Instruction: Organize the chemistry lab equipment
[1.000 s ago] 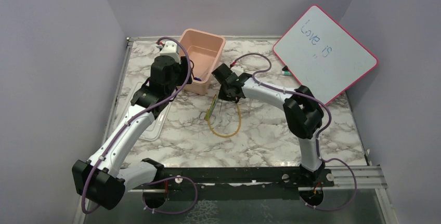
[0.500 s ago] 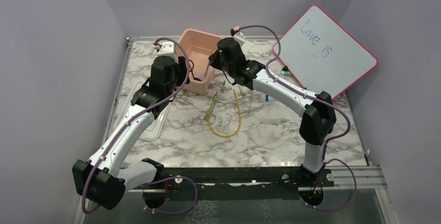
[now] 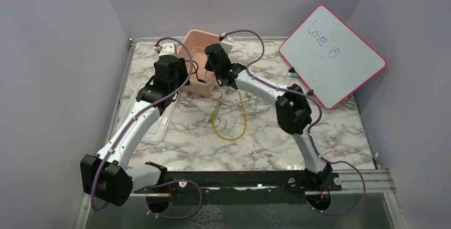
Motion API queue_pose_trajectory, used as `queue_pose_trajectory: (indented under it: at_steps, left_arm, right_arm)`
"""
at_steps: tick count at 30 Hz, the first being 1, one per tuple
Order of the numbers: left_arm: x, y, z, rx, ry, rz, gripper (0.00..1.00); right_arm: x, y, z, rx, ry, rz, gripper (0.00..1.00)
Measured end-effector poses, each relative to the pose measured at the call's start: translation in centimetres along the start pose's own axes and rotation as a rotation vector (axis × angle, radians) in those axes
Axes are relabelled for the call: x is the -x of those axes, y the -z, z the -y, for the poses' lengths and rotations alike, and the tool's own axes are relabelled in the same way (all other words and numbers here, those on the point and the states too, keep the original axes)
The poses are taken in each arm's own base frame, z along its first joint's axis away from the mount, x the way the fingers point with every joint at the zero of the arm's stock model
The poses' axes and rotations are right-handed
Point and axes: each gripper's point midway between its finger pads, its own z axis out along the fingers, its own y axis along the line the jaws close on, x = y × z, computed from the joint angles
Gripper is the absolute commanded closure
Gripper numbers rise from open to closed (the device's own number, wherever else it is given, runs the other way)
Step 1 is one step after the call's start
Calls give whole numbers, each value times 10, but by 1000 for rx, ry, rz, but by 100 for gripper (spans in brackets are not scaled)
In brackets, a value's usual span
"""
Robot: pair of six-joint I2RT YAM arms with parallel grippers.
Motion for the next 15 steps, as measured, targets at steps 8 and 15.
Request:
queue_pose_trajectory:
  at_steps: [8, 15]
  left_arm:
    - [-4, -2, -5, 16, 7, -19, 40]
    - [-5, -4, -7, 22, 10, -24, 40]
  right_arm:
    - [-9, -9, 9, -29, 39, 3, 87]
    - [-7, -9, 10, -39, 41, 15, 74]
